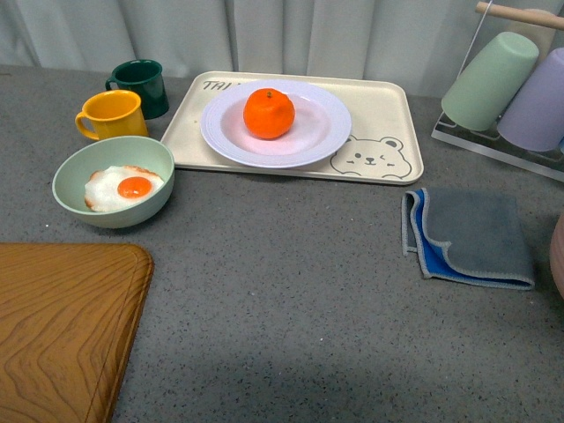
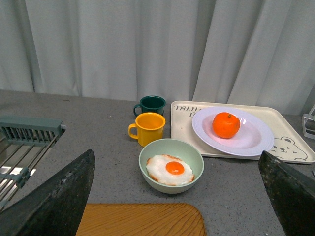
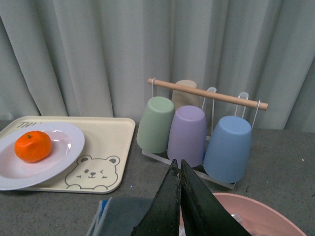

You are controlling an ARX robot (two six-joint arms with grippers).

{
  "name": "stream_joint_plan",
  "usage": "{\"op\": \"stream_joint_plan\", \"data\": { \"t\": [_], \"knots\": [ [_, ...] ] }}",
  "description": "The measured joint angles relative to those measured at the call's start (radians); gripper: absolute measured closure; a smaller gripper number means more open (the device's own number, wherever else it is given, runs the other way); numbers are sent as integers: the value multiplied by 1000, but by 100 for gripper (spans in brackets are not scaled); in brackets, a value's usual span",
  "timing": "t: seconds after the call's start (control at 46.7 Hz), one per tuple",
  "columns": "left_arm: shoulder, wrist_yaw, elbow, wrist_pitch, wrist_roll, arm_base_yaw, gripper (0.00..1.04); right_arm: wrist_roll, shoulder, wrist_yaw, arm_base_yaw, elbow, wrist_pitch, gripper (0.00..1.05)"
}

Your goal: Place orange and plate with both arms

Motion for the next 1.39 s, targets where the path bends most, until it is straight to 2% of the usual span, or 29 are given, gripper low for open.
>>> {"op": "stream_joint_plan", "data": {
  "t": [0.685, 1.391],
  "knots": [
    [0, 0, 0, 0, 0, 0, 7, 0, -539, -3, 0, -95, -436, 104],
    [0, 0, 0, 0, 0, 0, 7, 0, -840, -3, 0, -95, -721, 104]
  ]
}}
